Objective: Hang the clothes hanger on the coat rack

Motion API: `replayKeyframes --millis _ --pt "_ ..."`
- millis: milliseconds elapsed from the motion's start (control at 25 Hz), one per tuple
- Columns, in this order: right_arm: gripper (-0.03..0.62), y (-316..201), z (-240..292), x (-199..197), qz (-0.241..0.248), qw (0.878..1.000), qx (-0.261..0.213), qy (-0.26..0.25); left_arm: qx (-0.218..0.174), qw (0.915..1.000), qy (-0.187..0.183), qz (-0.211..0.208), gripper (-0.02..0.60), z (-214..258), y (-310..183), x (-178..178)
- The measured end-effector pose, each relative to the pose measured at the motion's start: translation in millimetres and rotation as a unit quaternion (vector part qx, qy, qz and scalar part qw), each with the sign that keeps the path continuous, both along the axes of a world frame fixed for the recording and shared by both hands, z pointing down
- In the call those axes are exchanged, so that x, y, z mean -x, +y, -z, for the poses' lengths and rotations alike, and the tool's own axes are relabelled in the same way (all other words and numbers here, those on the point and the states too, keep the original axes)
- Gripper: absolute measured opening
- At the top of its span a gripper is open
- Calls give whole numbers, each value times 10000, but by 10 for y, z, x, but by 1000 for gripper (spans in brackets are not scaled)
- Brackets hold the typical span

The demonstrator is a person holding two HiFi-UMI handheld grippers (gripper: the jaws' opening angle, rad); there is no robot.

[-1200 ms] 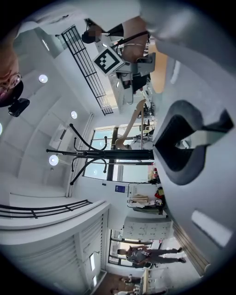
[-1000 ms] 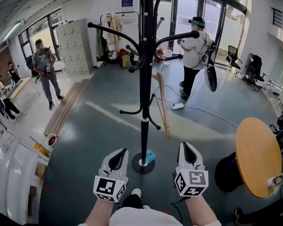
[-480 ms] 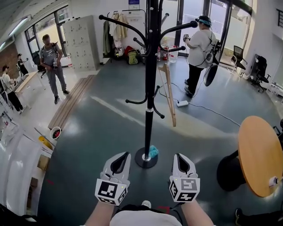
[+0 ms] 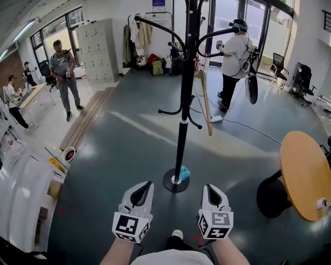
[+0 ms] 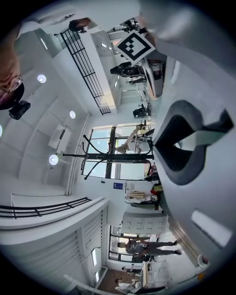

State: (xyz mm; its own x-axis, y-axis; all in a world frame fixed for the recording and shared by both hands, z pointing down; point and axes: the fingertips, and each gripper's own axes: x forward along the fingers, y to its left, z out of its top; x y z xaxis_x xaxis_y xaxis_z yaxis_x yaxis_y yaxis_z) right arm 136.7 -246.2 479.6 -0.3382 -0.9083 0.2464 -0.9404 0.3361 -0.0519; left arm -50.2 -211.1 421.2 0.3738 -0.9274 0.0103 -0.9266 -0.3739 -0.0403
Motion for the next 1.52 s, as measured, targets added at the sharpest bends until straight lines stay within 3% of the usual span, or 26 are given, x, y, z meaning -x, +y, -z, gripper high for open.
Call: replayKeyframes --millis 280,560,800,1200,1520 --pt "26 730 0 370 -189 9998 0 41 -4 9999 70 -94 0 10 652 416" --pt "26 1500 43 558 -330 9993 -147 -5 -59 9993 115 -362 0 1 1382 529" --pt "26 1988 15 686 -365 9992 -186 -4 -90 9992 133 -356 0 -30 1834 670" --pt "26 2301 94 807 -136 9994 -322 -10 -252 9994 110 -187 0 103 2141 767" --pt "26 2373 113 726 -89 9994 -305 153 -199 9995 142 -222 0 76 2158 641"
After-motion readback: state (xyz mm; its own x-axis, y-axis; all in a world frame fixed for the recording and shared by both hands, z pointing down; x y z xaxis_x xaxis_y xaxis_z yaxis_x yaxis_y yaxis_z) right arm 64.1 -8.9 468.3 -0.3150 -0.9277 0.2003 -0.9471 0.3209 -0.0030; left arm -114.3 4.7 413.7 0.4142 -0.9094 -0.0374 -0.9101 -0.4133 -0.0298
